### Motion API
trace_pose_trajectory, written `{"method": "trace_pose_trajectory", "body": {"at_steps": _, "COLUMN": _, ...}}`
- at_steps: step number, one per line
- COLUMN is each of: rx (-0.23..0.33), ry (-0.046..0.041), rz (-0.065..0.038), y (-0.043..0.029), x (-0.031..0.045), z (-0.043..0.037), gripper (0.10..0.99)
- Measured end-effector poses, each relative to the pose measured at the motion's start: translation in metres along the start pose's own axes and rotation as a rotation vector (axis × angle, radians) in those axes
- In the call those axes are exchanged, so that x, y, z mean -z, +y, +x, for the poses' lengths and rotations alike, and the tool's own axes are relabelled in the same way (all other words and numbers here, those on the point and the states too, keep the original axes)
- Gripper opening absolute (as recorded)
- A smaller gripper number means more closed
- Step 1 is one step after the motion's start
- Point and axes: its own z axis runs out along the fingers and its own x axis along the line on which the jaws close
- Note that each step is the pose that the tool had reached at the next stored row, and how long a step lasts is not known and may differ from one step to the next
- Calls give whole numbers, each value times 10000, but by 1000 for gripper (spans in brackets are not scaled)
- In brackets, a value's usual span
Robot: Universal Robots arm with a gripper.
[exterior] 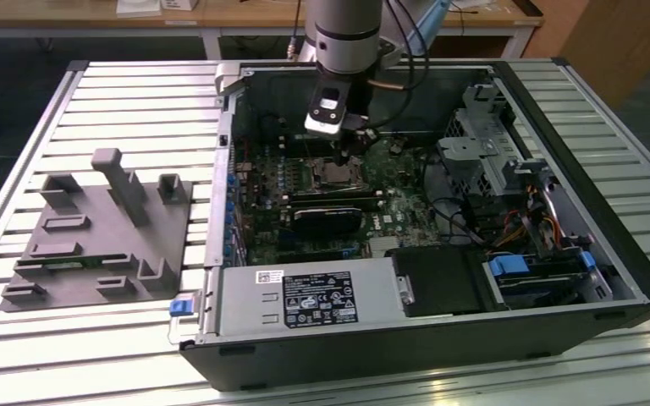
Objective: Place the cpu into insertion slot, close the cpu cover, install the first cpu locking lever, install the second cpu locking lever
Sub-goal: 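Close the cpu cover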
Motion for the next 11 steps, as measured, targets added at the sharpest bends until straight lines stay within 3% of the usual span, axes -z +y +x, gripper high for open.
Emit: {"method": "trace_pose_trajectory", "body": {"at_steps": 11, "rx": 1958, "ry": -12, "rz": -11, "y": -1, "x": -8, "z": 1, "gripper": 106}}
